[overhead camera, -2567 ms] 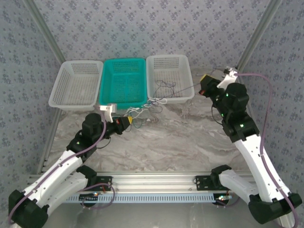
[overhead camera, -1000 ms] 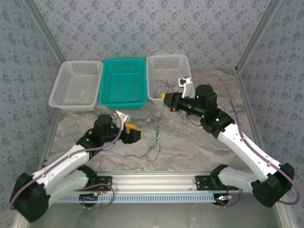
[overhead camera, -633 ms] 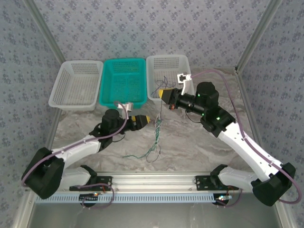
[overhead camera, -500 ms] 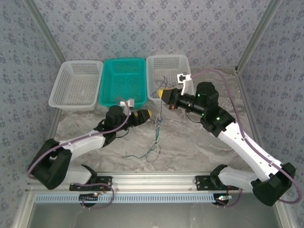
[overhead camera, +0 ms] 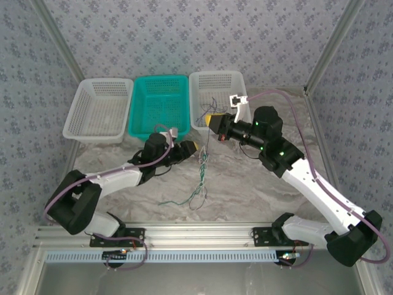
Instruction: Untangle the cables
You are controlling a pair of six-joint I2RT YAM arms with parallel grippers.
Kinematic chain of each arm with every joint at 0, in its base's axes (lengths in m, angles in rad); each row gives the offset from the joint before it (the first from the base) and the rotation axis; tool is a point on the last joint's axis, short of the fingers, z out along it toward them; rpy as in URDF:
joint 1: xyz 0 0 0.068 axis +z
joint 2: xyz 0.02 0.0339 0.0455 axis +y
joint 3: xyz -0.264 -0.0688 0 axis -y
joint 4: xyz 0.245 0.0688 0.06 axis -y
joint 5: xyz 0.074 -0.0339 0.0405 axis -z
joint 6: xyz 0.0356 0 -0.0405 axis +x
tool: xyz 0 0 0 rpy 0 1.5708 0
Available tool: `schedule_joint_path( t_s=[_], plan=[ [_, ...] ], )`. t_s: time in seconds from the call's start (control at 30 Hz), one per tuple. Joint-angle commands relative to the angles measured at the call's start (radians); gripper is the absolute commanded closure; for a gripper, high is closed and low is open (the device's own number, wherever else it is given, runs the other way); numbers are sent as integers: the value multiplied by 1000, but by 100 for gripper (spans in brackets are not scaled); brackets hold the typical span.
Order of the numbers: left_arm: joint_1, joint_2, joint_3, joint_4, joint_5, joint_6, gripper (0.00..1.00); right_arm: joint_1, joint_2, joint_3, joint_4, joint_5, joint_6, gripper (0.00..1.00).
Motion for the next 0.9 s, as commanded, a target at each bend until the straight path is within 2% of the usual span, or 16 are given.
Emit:
schedule_joint_path(
  t_s=[0.0, 0.07, 0.2, 0.23, 0.4, 0.5, 0.6, 0.73, 0.87],
  plan=[
    [-15, 31, 48, -1, 64, 17, 49, 7, -15, 18, 35, 17, -21, 100],
    [-23, 50, 65, -13, 85, 20, 57, 7, -13, 18, 33, 22, -19, 100],
    [-29, 38, 38, -4, 45, 22, 97, 6, -26, 17, -3, 79, -33, 100],
    [-28, 26, 31, -17, 27, 28, 100, 4, -31, 16, -23, 104, -38, 100],
    [3, -95, -5, -167, -80, 105, 100, -76, -106, 14, -171, 270, -54, 100],
    [59, -169, -31, -276, -103, 143, 100, -211, -171, -15, -288, 387, 32, 100],
    [133, -226, -79, -334, -90, 154, 100, -385, -252, -84, -379, 437, 190, 100],
    [182, -286, -136, -366, -82, 179, 100, -569, -345, -185, -335, 358, 284, 100],
    [187, -301, -165, -362, -93, 192, 100, -591, -347, -188, -297, 279, 310, 100]
  ],
)
